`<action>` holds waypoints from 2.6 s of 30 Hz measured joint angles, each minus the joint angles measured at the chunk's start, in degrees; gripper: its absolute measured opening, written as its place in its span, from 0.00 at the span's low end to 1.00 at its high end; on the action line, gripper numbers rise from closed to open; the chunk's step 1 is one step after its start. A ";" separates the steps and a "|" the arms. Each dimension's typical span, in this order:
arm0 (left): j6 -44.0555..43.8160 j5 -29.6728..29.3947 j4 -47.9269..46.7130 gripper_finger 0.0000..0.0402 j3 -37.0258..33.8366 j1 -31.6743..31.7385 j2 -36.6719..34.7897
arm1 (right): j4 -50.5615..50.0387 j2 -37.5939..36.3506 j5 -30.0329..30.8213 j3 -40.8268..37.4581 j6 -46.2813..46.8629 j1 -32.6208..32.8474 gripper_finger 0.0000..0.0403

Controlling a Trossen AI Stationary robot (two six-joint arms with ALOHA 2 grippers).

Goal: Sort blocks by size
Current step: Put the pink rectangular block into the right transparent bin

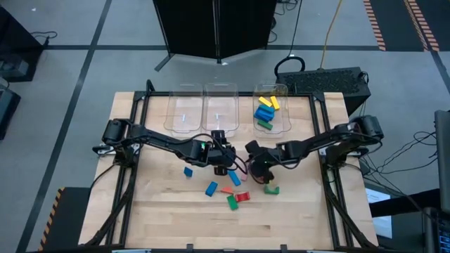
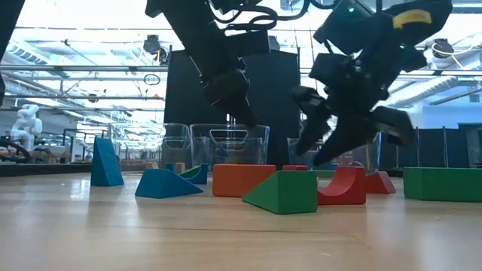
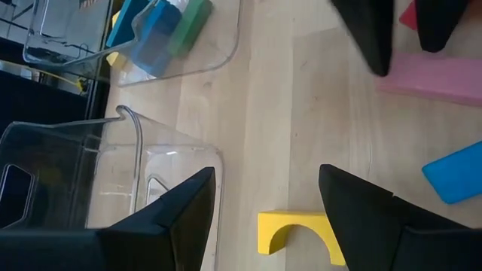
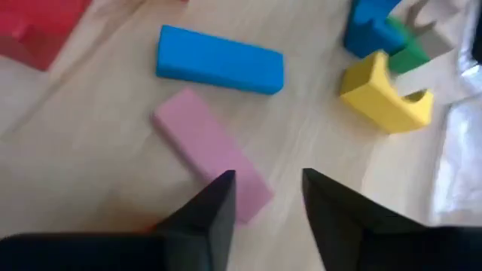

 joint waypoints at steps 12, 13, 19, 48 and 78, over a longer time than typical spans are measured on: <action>-1.57 -0.03 -2.06 0.60 -0.04 -0.04 0.00 | -12.08 6.36 -10.73 10.29 -7.82 -1.92 0.62; -2.00 -0.04 -2.10 0.60 -0.04 -0.04 0.00 | -12.75 6.91 -10.75 10.77 -8.69 -1.92 0.62; -3.41 -0.17 -3.73 0.60 -0.04 -0.18 0.00 | -13.27 11.21 -12.22 11.95 -11.12 -2.10 0.58; -12.05 -2.80 -11.43 0.60 -3.57 -0.22 -9.22 | -20.37 10.14 -17.22 12.99 -1.14 -5.06 0.25; -11.81 11.04 21.07 0.60 -24.84 -3.64 -14.36 | -29.48 -15.78 -17.72 13.46 13.00 -37.36 0.23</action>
